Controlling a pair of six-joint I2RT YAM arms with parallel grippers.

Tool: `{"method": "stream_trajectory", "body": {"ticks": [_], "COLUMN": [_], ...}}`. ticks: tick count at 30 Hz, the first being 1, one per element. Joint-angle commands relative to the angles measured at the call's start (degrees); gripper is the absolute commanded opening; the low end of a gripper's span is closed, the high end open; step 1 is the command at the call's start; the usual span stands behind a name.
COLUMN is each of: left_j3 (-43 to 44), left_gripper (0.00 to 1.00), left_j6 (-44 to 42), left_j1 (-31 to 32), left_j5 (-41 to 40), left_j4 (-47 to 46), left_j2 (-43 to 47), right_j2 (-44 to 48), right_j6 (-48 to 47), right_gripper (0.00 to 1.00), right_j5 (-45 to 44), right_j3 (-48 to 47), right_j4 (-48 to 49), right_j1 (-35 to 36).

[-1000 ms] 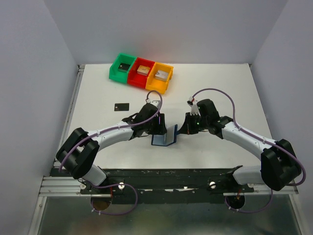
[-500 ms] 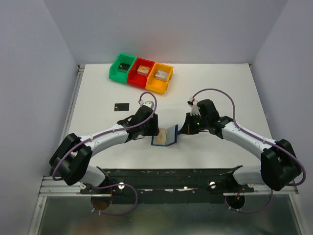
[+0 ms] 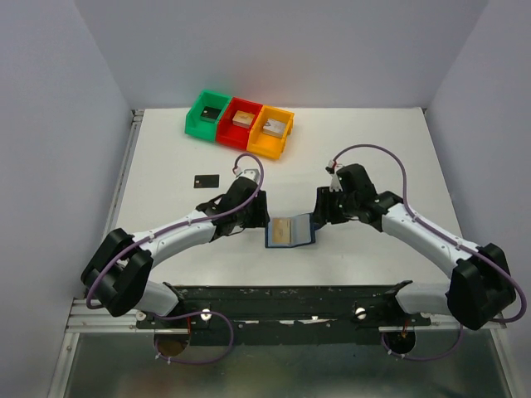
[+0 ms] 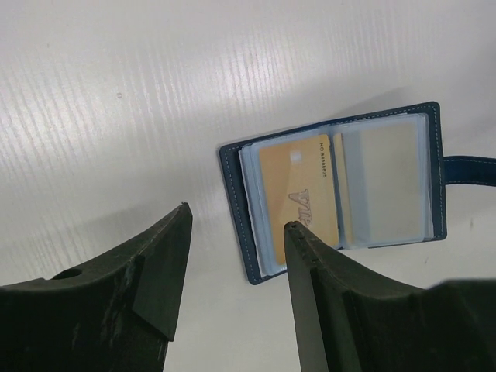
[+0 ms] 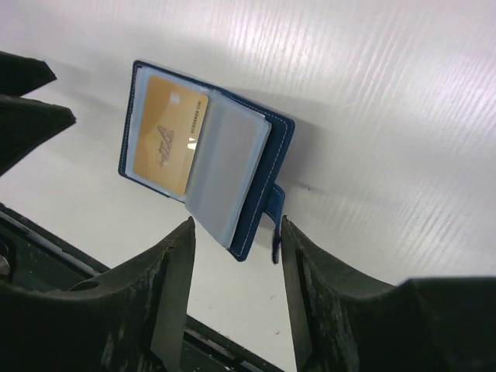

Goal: Take the credit cards out of the card holder
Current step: Remove the credit card from the card holder.

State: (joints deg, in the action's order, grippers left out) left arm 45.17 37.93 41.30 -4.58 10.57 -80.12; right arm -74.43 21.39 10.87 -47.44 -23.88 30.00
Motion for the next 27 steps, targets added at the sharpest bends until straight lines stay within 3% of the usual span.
{"method": "stream_trajectory", "body": {"ticks": [1,4,7,10,19,27], "left_j3": [-0.52,-0.78,-1.31,-1.05,0.18,-0.61], "left_gripper": [0.62,0.58,0.46,0.34,0.2,0.18], "left_j6": [-0.4,-0.32,0.21,0.39,0.74,1.35], "left_j1": [-0.6,-0.69,-0.69,-0.78,-0.78,-0.78], "left_j5": [2.46,6.58,9.93,10.82,12.93,11.7], "left_j4": [-2.92,-6.51,-10.3,-11.89,-13.21,-12.15], "left_j2": [1.02,0.14,-1.09,-3.02,-9.0,-10.94], "right_j2": [3.33,2.98,-0.61,-5.97,-16.79,-21.01], "right_j6": [-1.61,-0.39,3.65,7.43,12.8,14.21], "right_gripper": [0.55,0.45,0.27,0.19,0.25,0.38], "right_j5": [-1.93,6.23,15.47,20.31,24.89,24.63], "right_j3": [-3.89,-2.58,-0.64,1.2,2.88,3.67], "right_j4": [-2.76,3.29,10.93,17.18,27.39,29.59], "right_j1": [-0.12,-0.12,-0.12,-0.12,-0.03,-0.12]}}
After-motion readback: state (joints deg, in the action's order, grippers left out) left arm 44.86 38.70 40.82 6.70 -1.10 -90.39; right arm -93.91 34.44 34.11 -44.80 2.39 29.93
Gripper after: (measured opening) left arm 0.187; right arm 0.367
